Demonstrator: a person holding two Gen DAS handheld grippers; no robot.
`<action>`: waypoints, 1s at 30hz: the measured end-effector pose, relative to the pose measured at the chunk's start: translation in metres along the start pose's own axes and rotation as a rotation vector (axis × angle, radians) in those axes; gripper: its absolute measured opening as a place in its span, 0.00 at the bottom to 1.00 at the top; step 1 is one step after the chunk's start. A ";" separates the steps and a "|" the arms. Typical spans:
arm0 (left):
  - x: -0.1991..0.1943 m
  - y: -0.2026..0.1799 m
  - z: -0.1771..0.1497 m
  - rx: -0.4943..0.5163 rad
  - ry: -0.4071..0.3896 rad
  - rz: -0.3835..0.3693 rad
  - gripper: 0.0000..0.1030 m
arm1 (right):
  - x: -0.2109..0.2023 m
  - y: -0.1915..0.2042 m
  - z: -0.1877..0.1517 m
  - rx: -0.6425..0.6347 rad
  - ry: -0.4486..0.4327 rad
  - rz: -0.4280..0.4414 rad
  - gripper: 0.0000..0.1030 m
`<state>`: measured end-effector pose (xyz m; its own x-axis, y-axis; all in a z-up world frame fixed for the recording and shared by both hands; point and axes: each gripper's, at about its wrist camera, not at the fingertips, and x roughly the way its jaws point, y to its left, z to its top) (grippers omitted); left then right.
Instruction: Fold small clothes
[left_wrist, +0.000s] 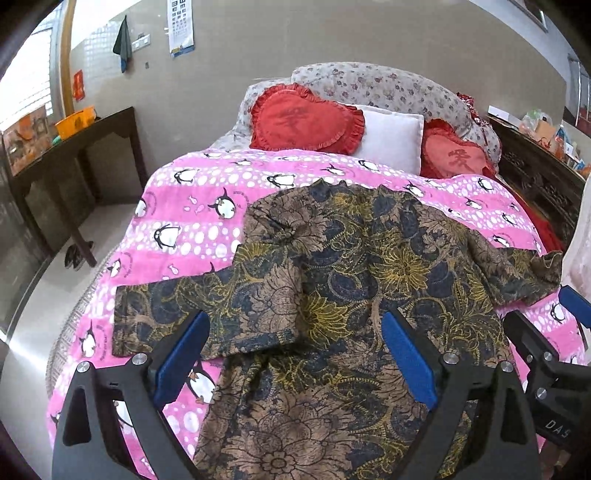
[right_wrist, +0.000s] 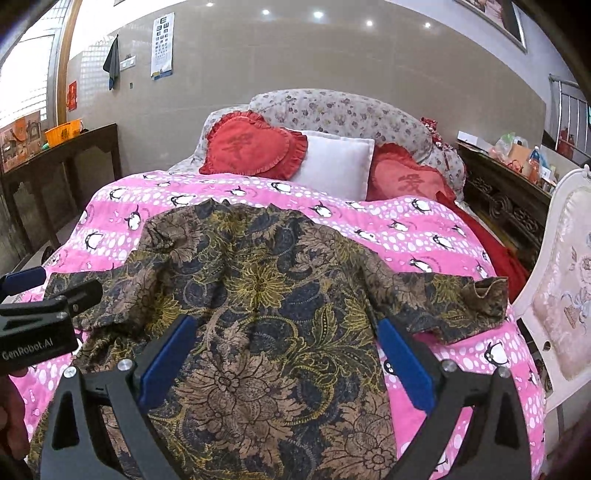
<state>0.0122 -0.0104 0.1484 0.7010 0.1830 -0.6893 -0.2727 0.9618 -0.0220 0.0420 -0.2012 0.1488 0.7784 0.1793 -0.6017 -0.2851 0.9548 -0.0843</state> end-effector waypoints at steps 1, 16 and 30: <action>-0.002 0.000 0.000 -0.001 -0.003 0.000 0.76 | -0.001 0.000 0.000 0.002 -0.002 0.000 0.98; -0.021 -0.003 -0.012 0.010 -0.009 -0.018 0.76 | -0.022 0.009 -0.004 -0.001 -0.003 0.007 0.98; -0.010 -0.001 -0.020 -0.013 0.012 -0.038 0.76 | -0.023 0.014 -0.009 -0.004 0.000 0.005 0.98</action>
<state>-0.0076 -0.0170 0.1413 0.7033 0.1435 -0.6963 -0.2545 0.9653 -0.0580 0.0152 -0.1939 0.1538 0.7771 0.1845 -0.6017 -0.2912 0.9530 -0.0839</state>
